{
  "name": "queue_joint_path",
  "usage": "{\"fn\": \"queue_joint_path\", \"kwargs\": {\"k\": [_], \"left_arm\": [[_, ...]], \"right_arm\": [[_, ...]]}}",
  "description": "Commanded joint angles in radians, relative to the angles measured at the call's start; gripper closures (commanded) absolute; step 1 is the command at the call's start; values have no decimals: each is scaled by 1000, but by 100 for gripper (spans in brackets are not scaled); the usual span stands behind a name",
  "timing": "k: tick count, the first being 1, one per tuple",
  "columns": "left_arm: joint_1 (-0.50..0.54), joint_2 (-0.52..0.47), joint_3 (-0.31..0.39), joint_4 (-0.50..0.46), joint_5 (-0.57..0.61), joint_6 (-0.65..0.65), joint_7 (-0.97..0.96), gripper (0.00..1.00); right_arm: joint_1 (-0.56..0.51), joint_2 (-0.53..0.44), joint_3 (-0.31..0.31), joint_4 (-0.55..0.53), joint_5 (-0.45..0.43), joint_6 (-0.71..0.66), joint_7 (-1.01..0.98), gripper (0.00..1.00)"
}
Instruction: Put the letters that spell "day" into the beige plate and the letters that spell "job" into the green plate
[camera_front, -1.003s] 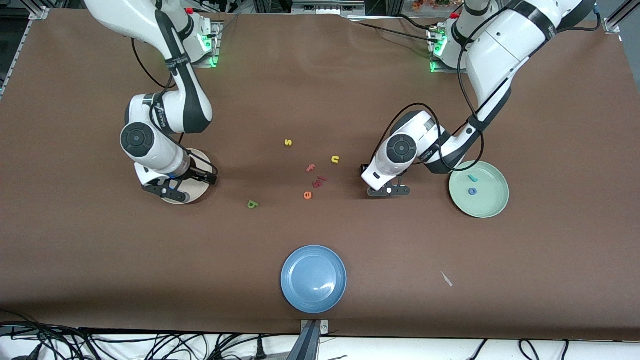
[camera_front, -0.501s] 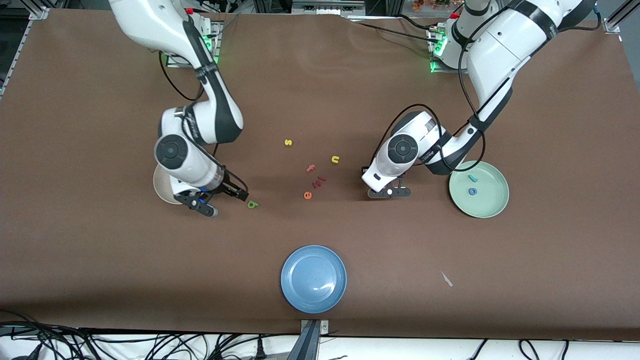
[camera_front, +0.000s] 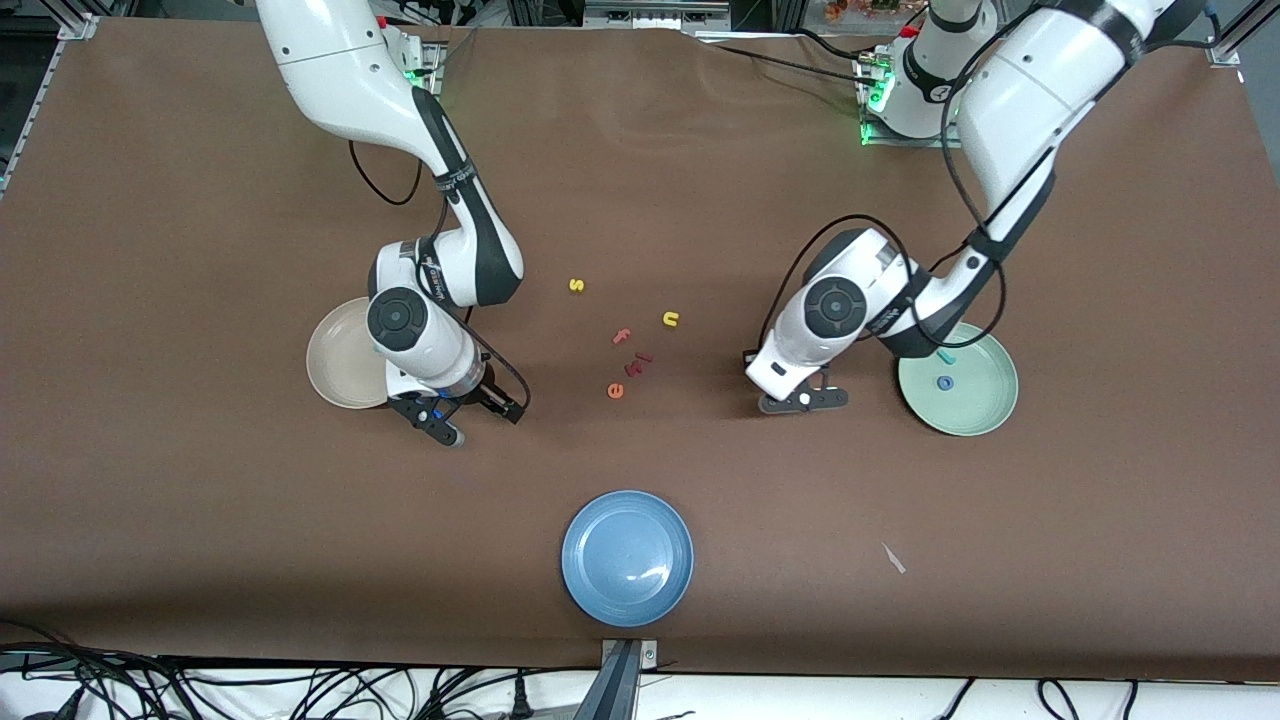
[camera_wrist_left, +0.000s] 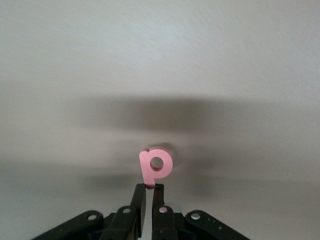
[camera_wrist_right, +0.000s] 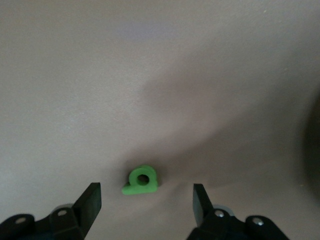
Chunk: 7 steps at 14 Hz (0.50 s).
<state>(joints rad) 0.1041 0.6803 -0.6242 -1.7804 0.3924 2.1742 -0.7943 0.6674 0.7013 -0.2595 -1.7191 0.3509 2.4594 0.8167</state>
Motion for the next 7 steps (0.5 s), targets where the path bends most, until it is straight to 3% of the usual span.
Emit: {"fn": "queue_joint_path", "kwargs": {"k": [1, 3, 7], "left_arm": [[202, -88, -124, -5, -38, -210, 163, 94], [357, -100, -195, -7, -38, -359, 318, 93], [491, -64, -184, -28, -18, -370, 507, 90]], "right_arm": [[0, 41, 16, 41, 33, 41, 35, 19], [0, 44, 17, 38, 36, 41, 39, 25], [3, 61, 17, 39, 34, 47, 65, 36]]}}
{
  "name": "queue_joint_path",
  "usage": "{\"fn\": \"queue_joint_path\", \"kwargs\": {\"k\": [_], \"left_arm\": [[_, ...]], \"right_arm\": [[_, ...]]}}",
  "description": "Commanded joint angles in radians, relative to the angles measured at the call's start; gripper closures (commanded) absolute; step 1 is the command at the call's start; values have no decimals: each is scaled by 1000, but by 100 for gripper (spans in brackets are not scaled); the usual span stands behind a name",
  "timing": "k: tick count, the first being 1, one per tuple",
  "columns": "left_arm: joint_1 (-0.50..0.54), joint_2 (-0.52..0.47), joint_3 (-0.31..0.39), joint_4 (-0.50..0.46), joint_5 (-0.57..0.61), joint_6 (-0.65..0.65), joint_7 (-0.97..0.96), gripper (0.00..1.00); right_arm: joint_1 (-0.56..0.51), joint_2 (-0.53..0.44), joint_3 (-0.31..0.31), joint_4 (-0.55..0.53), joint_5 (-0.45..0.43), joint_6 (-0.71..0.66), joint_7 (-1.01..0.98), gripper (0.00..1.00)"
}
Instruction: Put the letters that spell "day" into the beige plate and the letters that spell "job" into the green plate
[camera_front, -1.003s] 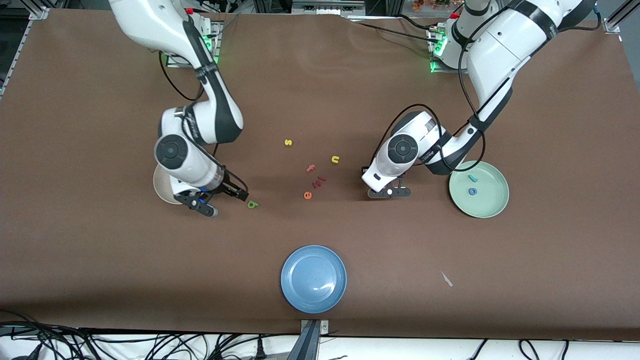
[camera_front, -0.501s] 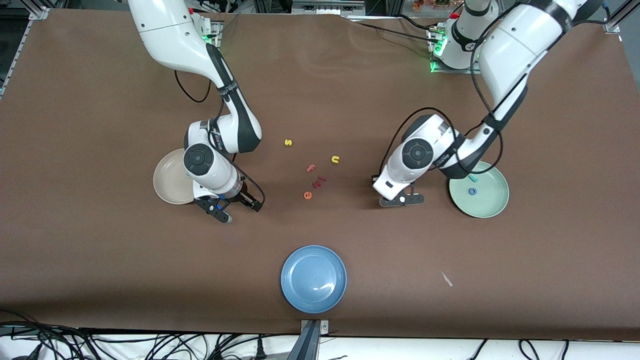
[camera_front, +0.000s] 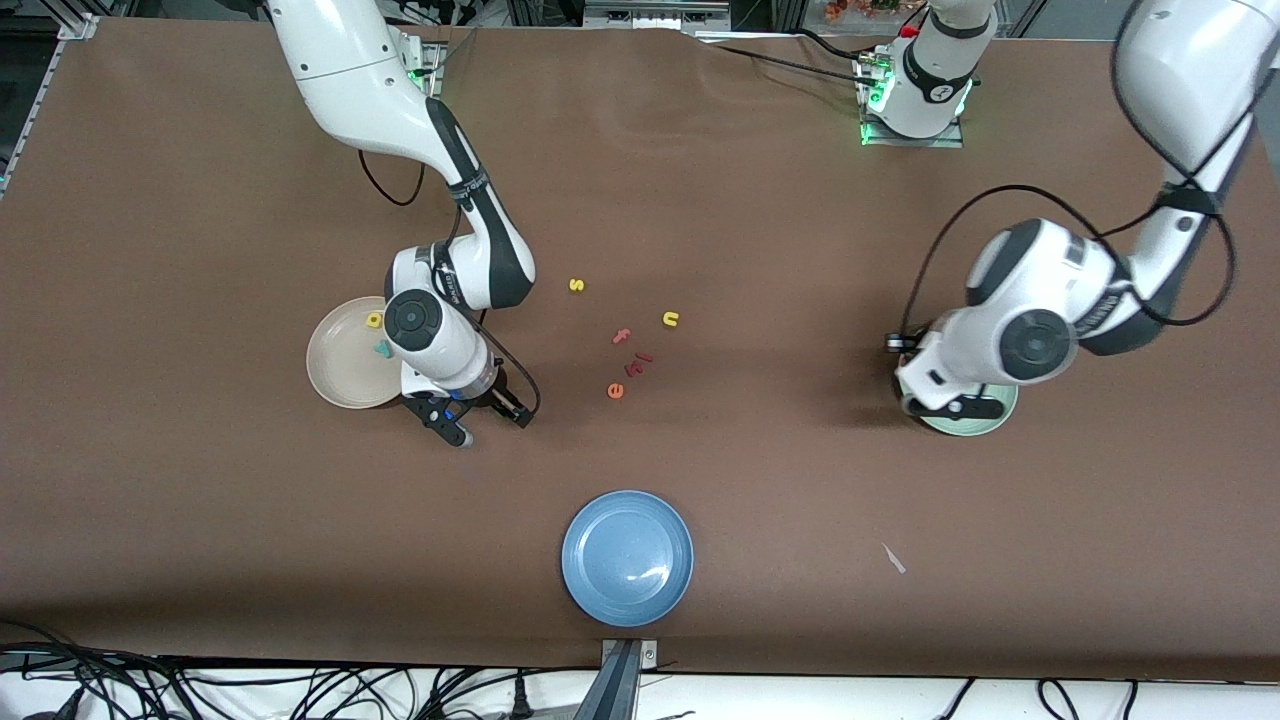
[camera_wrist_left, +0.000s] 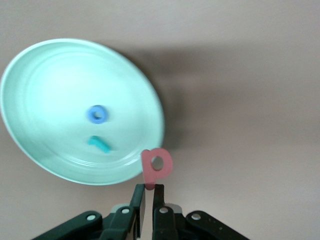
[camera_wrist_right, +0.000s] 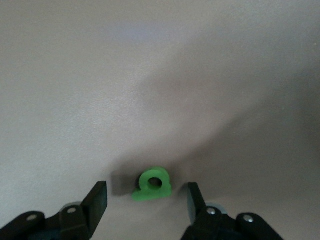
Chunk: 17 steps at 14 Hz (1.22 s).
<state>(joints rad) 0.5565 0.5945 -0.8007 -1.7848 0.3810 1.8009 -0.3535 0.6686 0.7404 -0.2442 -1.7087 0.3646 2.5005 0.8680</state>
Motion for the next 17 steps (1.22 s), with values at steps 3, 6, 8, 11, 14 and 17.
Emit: {"fn": "queue_joint_path", "kwargs": {"k": [3, 6, 8, 11, 14, 17], "left_arm": [[51, 76, -6, -28, 71, 8, 74, 85], [65, 76, -11, -24, 88, 0, 74, 23], [66, 44, -31, -2, 79, -5, 71, 0], [68, -28, -87, 79, 76, -8, 68, 0], [66, -68, -114, 233, 78, -53, 70, 0], [54, -68, -143, 433, 81, -222, 152, 0]], "right_arm": [[2, 27, 2, 29, 20, 6, 17, 57], [3, 24, 0, 29, 20, 4, 13, 80], [5, 13, -1, 32, 19, -2, 3, 83], [0, -44, -21, 29, 4, -72, -24, 83], [2, -97, -98, 9, 5, -194, -188, 83], [0, -189, -194, -92, 7, -310, -405, 83]]}}
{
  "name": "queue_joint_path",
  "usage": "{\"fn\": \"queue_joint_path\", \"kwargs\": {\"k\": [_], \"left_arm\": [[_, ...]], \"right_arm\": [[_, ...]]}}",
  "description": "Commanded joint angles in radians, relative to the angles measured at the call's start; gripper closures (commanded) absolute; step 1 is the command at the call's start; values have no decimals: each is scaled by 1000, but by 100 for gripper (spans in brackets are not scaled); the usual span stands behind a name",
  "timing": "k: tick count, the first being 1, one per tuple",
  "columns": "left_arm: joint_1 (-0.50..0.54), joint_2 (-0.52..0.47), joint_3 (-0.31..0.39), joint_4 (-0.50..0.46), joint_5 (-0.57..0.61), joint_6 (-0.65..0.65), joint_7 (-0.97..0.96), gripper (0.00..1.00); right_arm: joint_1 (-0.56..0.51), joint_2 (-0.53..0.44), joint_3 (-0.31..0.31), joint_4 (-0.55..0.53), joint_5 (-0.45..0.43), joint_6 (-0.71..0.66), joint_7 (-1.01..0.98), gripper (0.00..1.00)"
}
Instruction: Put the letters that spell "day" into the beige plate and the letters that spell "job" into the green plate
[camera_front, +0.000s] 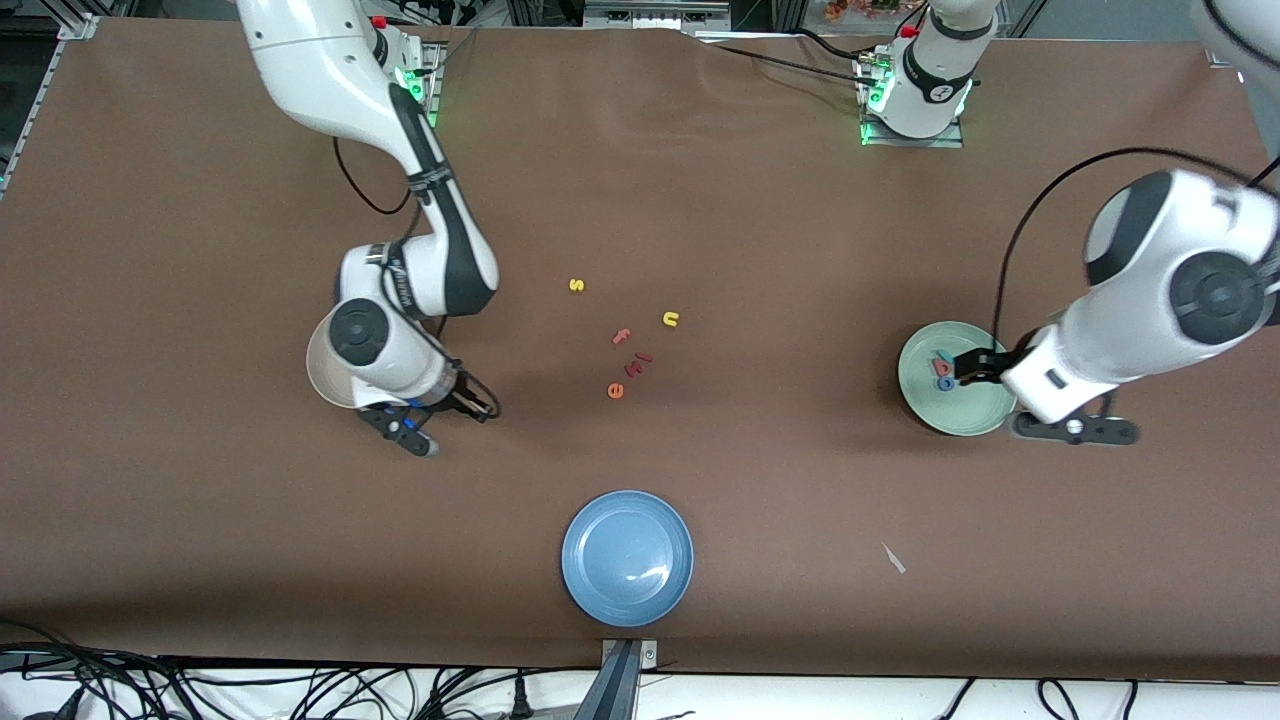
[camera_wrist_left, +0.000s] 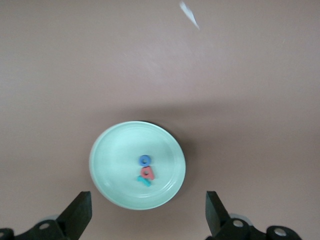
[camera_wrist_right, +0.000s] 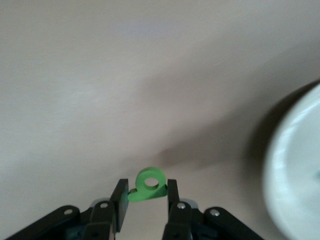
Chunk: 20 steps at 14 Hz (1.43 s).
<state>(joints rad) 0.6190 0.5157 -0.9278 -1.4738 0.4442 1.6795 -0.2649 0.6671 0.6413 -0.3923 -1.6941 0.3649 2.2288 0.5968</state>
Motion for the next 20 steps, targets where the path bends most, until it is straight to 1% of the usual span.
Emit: {"fn": "queue_joint_path", "kwargs": {"k": [1, 2, 4, 7, 8, 9, 10, 12, 14, 15, 16, 17, 18, 19, 20], "left_arm": [[-10, 10, -17, 168, 17, -127, 97, 0], [-10, 10, -17, 196, 16, -139, 136, 0], [-13, 10, -25, 208, 14, -138, 164, 0], [-28, 9, -46, 240, 20, -138, 158, 0], [-28, 1, -46, 242, 16, -138, 157, 0], [-28, -11, -45, 242, 14, -139, 157, 0], [-25, -13, -45, 244, 14, -139, 157, 0], [-13, -35, -45, 245, 4, -147, 159, 0], [33, -52, -45, 244, -57, -184, 164, 0], [65, -62, -43, 244, -117, -208, 168, 0], [71, -63, -34, 245, -169, -215, 168, 0], [67, -63, -25, 245, -177, -215, 170, 0], [59, -65, 9, 245, -188, -216, 173, 0], [24, -71, 55, 247, -194, -218, 174, 0], [-37, -95, 123, 248, -203, -218, 174, 0]], "right_arm": [[2, -129, -74, -177, 6, -37, -211, 83], [2, -155, -104, -244, 8, -20, -292, 83], [2, -158, -175, -317, 11, -1, -449, 83], [-6, -146, -197, -372, 13, 26, -499, 83], [-15, -138, -197, -372, 13, 26, -511, 72], [-20, -138, -197, -372, 13, 25, -511, 29], [-23, -143, -198, -361, 13, 17, -500, 0], [-21, -176, -200, -332, 11, -30, -502, 0], [-21, -202, -203, -256, 11, -130, -503, 0], [-21, -219, -217, -202, 11, -214, -505, 0], [-21, -226, -226, -129, 9, -312, -511, 0], [-23, -224, -237, -48, 8, -405, -511, 0], [-24, -218, -238, 26, 3, -490, -508, 0], [-24, -218, -244, 84, -16, -562, -515, 0], [-24, -218, -247, 143, -39, -624, -525, 0]]}}
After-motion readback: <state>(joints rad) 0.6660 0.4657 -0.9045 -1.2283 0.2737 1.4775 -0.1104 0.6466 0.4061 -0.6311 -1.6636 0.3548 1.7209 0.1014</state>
